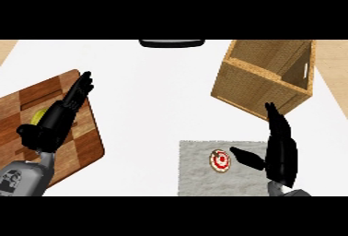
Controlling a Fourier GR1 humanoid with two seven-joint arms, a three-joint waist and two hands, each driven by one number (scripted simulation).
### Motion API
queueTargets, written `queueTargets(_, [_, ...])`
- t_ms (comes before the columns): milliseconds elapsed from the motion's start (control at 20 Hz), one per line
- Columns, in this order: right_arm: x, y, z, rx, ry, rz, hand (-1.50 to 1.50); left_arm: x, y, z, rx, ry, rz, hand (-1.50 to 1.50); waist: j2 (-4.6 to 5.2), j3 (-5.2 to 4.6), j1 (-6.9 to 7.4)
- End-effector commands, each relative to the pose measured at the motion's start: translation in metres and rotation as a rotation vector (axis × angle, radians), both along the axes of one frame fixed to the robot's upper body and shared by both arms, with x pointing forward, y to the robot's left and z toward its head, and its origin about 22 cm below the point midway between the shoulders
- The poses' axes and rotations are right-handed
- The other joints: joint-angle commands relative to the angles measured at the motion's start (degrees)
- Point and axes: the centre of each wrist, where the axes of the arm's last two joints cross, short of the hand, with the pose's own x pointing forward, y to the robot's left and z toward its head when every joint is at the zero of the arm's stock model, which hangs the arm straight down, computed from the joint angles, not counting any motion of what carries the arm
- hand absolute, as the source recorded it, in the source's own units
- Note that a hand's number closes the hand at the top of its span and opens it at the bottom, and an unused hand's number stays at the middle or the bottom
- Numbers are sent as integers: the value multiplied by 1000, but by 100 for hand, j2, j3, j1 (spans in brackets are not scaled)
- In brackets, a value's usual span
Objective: Pick the cupcake from the placemat and place it in the basket
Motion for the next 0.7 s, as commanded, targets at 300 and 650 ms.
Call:
queueTargets(300, [-20, 44, 56, -80, 472, 25, -150, -5, 4, -3, -1, 17, -11, 0, -43, 30, 53])
queueTargets(650, [-54, 70, 143, -81, 531, -2, -150, -6, 0, -4, -16, 8, -4, 0, -15, 62, 30])
